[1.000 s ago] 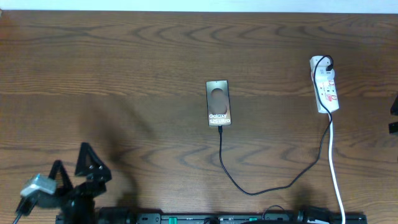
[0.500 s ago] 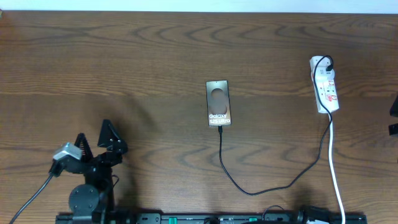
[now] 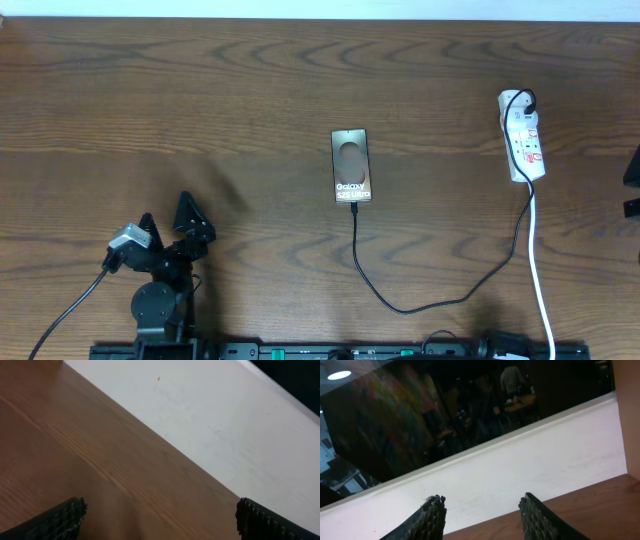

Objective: Plug charger to phone and switch on socket

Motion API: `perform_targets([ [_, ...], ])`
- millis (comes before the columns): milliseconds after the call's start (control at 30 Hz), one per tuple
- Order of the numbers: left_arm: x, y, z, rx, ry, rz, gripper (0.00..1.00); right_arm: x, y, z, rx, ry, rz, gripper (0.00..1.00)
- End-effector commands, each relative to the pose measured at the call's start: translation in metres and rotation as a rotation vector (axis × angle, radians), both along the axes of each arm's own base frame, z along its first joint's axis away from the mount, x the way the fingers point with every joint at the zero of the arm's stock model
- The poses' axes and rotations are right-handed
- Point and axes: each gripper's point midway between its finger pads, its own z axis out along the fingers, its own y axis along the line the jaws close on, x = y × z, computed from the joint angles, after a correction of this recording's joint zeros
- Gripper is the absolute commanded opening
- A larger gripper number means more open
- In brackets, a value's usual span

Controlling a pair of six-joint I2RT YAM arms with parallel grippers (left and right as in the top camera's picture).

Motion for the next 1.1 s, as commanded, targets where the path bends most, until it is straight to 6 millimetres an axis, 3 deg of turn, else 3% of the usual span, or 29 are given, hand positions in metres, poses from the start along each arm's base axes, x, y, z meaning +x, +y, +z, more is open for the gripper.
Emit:
perform_targets([
  [0,0.001,-0.001,-0.011,-0.003,0.025,-0.009,0.97,-0.002,0.003,0.001,-0.018,-0.005,0.011,0.49],
  [200,0.0,-0.001,-0.014,-0.003,0.038,-0.008,0.97,-0.002,0.003,0.001,-0.018,-0.005,0.011,0.49],
  [567,0.0,-0.001,-0.038,0.036,0.153,-0.015,0.97,-0.002,0.003,0.001,-0.018,-0.004,0.011,0.53],
  [733,0.004,-0.004,-0.017,0.133,0.083,-0.036,0.97,-0.002,0.003,0.001,-0.018,-0.004,0.011,0.54],
  [833,0.007,-0.015,-0.008,0.261,0.059,-0.112,0.97,-0.002,0.003,0.001,-0.018,-0.004,0.01,0.54],
  [1067,0.002,-0.015,-0.039,0.248,0.184,-0.127,0.97,-0.002,0.003,0.0,-0.018,-0.003,0.01,0.55],
])
